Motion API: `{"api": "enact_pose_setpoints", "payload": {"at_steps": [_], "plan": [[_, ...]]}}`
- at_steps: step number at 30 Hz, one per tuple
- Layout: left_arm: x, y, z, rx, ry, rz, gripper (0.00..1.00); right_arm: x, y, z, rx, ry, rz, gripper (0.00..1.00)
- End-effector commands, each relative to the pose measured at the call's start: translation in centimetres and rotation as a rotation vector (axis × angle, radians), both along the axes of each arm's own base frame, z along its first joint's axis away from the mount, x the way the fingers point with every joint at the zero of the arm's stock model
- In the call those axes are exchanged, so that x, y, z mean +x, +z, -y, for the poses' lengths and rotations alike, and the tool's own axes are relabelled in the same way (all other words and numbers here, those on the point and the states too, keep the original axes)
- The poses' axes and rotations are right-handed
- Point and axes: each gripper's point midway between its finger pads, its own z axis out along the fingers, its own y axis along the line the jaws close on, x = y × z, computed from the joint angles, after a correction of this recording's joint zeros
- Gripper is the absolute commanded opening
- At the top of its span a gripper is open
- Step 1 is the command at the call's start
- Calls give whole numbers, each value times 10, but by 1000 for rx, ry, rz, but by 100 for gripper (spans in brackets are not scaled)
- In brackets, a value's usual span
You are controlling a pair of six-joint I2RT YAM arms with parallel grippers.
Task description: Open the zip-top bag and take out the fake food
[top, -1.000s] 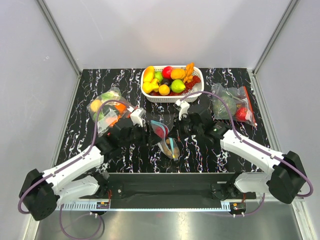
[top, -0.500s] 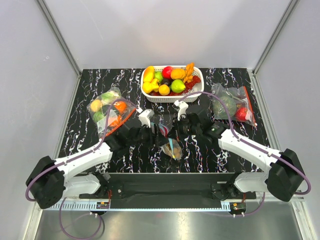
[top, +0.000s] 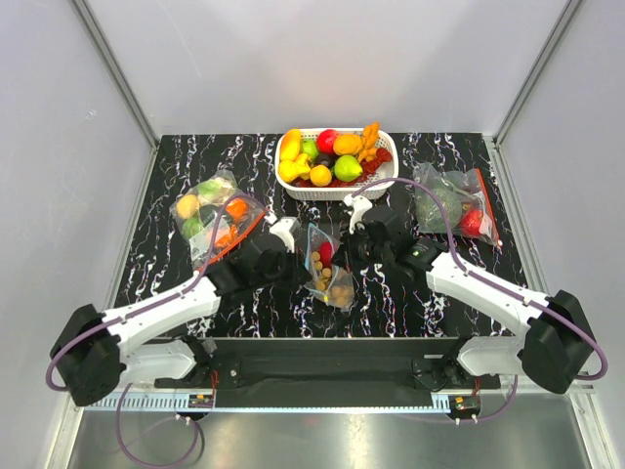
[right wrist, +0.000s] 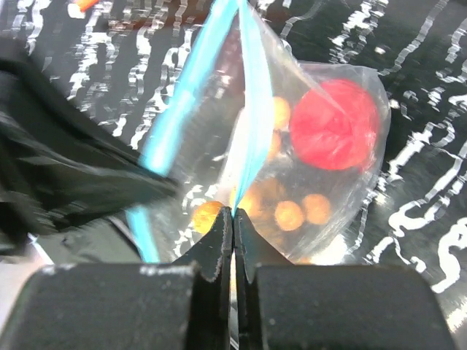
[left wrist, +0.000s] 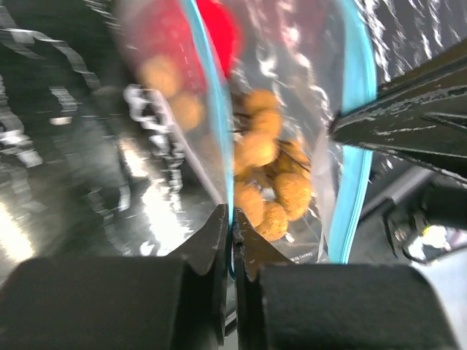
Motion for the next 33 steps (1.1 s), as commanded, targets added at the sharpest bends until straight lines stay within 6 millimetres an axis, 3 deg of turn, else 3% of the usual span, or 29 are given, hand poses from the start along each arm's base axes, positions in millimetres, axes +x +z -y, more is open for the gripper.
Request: {"api": "enact_pose_setpoints", "payload": {"at_steps": [1,6,11,13,16,20,24,27,29,33], "plan": [[26,38,-23,30,157,133,4,11,12,11,-40,-81,52,0],[30,74,-51,43,245,227,3,14,12,18,-70,-120,45,0],[27,90,-40,25,170,247,2,13,7,17,-68,-127,23,0],[26,83,-33,33,132,228,2,14,0,20,-88,-149,10,0],[26,49,-20,98,72,153,0,10,-15,24,-119,-160,-37,0],[24,22,-5,127,23,109,0,2,-28,30,-138,-173,-76,0],[22,16,4,134,3,110,0,-3,-14,33,-129,-140,-48,19],[22,23,7,113,3,124,0,-4,7,33,-112,-115,-9,41],[22,28,6,102,13,134,0,-2,22,34,-101,-106,30,47],[21,33,5,86,18,146,0,-8,59,29,-15,-73,99,51]]}}
